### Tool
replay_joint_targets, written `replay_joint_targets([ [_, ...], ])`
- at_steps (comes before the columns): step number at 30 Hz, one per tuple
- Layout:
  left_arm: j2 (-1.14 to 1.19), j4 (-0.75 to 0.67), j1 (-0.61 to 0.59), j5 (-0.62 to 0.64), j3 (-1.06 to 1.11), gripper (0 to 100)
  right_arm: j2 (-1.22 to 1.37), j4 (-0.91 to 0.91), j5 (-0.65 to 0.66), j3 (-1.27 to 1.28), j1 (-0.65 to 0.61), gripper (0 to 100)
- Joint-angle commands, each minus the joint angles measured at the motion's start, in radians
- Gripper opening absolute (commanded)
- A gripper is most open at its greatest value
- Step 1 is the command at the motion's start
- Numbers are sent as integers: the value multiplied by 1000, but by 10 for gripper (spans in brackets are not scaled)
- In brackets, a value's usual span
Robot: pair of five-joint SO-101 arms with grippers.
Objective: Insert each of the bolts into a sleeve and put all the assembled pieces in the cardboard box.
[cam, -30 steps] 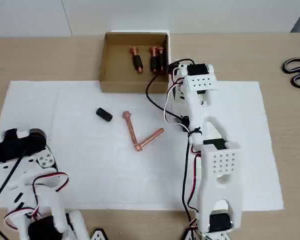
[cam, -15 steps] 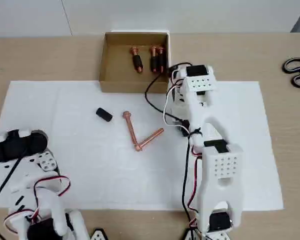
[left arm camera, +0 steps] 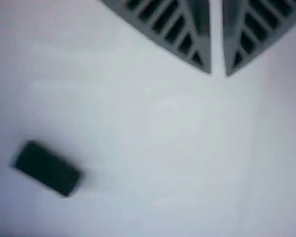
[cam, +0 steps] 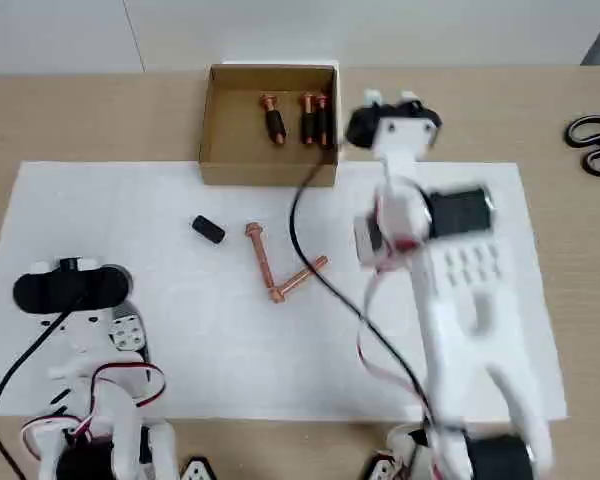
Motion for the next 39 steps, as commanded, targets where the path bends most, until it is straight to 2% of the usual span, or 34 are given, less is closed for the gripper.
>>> replay_joint_targets([
  [1, -8, -37, 78, 83, -36, 6, -272, 4, 2, 189, 5, 6],
  [4, -8, -46, 143, 121, -36, 6, -473, -61, 2, 328, 51, 6],
  [10, 66, 8, 199, 153, -45, 6, -855, -412, 0, 583, 203, 4],
  [14, 245, 26, 199, 150, -153, 6, -1075, -518, 0, 778, 209, 4],
  [18, 526, 20, 203, 153, -298, 6, -1211, -582, 2, 964, 209, 4],
  [25, 1040, 26, 221, 173, -575, 6, -1365, -588, 2, 1102, 213, 4],
  [34, 1494, 92, 529, 181, -1013, 6, -1359, -598, 2, 1237, 214, 4],
  [39, 1717, 97, 560, 219, -1176, 6, -1359, -636, 0, 1327, 214, 4],
])
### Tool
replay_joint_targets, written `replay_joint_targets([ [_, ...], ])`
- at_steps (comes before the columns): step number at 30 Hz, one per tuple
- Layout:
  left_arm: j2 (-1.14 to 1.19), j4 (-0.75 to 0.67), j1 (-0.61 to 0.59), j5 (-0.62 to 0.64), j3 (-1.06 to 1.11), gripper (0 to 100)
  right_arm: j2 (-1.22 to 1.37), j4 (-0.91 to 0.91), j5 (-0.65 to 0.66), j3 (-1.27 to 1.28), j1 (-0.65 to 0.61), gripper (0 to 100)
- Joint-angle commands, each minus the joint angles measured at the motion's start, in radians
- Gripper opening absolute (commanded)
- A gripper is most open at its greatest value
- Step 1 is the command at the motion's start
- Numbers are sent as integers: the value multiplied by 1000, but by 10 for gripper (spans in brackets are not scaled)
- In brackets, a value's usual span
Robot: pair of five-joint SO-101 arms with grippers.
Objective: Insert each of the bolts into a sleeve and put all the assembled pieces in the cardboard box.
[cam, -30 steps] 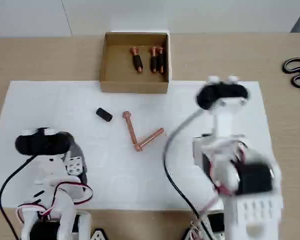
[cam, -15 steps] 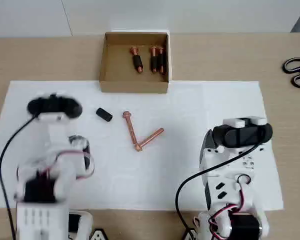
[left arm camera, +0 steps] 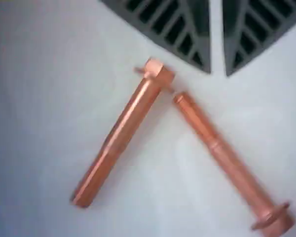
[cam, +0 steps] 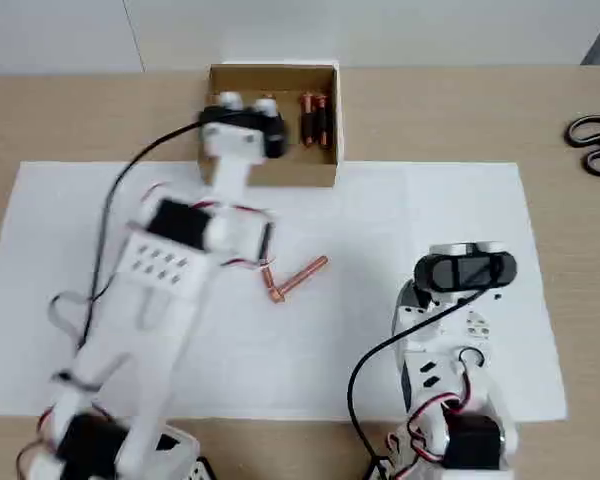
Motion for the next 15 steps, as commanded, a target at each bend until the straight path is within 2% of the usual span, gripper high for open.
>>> replay_joint_targets([
  [1, 140, 6, -5, 86, -130, 6, -15, -68, 0, 41, 7, 4],
  [5, 318, 2, -43, 281, -219, 6, -15, -142, 0, 126, 7, 4],
  [15, 695, 8, 0, 322, -556, 7, -15, -236, 0, 226, 7, 4],
])
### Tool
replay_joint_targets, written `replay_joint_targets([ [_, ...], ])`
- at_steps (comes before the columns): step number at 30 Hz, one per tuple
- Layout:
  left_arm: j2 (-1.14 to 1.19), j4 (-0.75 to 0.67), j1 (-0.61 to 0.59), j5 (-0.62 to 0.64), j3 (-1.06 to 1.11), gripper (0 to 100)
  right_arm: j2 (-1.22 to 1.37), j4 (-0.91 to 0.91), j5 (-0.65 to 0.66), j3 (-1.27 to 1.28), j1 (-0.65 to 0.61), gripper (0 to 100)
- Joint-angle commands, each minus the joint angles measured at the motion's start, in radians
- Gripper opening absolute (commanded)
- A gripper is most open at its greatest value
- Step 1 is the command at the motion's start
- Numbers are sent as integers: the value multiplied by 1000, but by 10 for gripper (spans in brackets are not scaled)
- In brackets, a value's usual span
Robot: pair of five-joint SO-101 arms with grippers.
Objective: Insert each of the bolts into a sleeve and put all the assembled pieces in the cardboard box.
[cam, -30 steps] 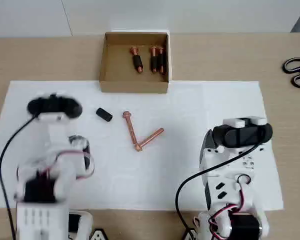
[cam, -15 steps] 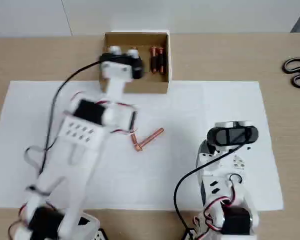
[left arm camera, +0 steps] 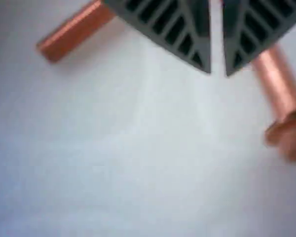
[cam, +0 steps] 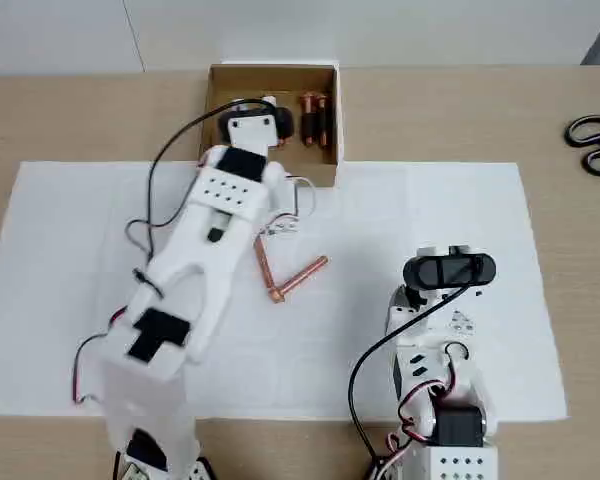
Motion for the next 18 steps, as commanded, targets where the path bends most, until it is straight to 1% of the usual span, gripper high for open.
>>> replay_joint_targets([
  [1, 63, 9, -2, 61, -134, 8, -15, -27, 0, -5, 5, 4],
  [4, 110, 72, -20, 160, -209, 8, -15, -24, 0, -5, 5, 4],
  [11, 172, 296, -23, 176, -395, 8, -15, -24, 0, 0, 5, 4],
  [13, 183, 330, -23, 181, -432, 8, -15, -22, 0, 0, 5, 4],
  [16, 186, 331, -25, 233, -441, 9, -15, -22, 0, 0, 5, 4],
  [18, 186, 333, -25, 241, -441, 38, -15, -22, 0, -2, 5, 4],
])
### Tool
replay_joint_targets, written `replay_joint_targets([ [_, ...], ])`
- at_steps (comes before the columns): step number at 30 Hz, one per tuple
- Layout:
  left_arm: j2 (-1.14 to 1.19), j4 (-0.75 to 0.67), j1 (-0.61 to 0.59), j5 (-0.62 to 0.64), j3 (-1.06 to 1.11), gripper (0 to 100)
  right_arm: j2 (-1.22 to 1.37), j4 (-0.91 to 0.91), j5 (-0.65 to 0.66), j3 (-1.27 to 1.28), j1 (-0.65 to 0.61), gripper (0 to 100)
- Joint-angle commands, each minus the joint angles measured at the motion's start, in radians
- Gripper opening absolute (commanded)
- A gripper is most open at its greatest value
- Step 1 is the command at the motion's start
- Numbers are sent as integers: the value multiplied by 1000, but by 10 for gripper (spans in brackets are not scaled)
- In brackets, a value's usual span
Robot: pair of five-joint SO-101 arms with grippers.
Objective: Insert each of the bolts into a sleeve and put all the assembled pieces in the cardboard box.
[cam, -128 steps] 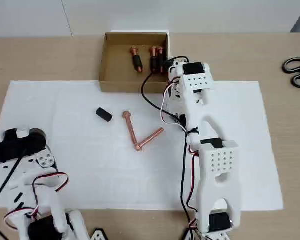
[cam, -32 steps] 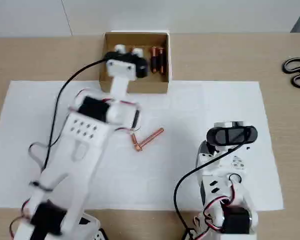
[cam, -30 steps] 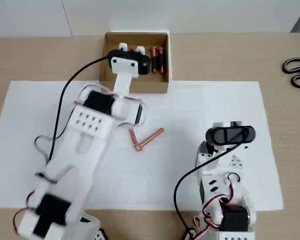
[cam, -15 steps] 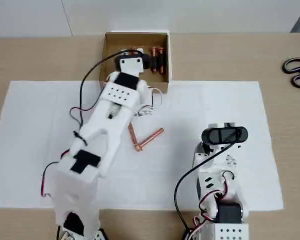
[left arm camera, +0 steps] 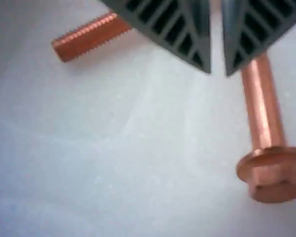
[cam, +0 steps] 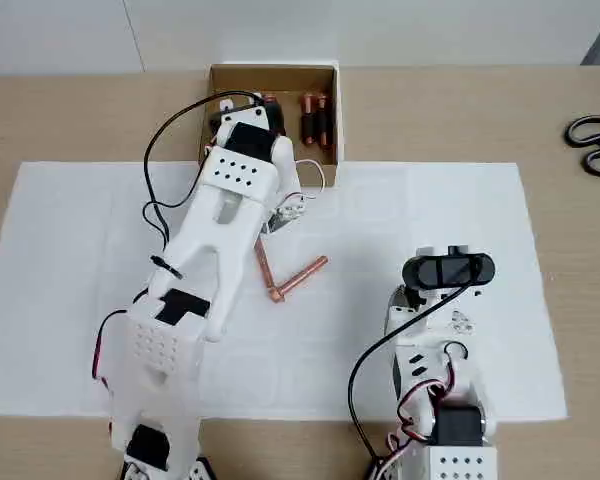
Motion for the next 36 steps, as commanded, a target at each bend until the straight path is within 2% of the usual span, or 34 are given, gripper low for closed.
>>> replay_joint_targets([
  [1, -5, 21, -8, 17, -41, 63, -15, -22, 0, -8, 8, 4],
  [4, -5, 21, -8, 21, -28, 142, -15, -22, 0, -12, 8, 4],
  [6, -5, 21, -8, 43, -8, 161, -15, -22, 0, -14, 8, 4],
  [11, -3, 21, -9, 60, 77, 159, -15, -22, 0, -14, 8, 4],
  [15, -3, 21, -55, 60, 134, 159, -15, -22, 0, -11, 8, 4],
  [20, -2, 12, -112, 57, 139, 159, -15, -22, -3, -6, 8, 4],
  [29, 126, -28, -87, 55, 133, 159, -15, -22, -3, -6, 8, 4],
  [36, 218, -37, -95, 55, 41, 159, -15, -21, -3, -6, 8, 4],
])
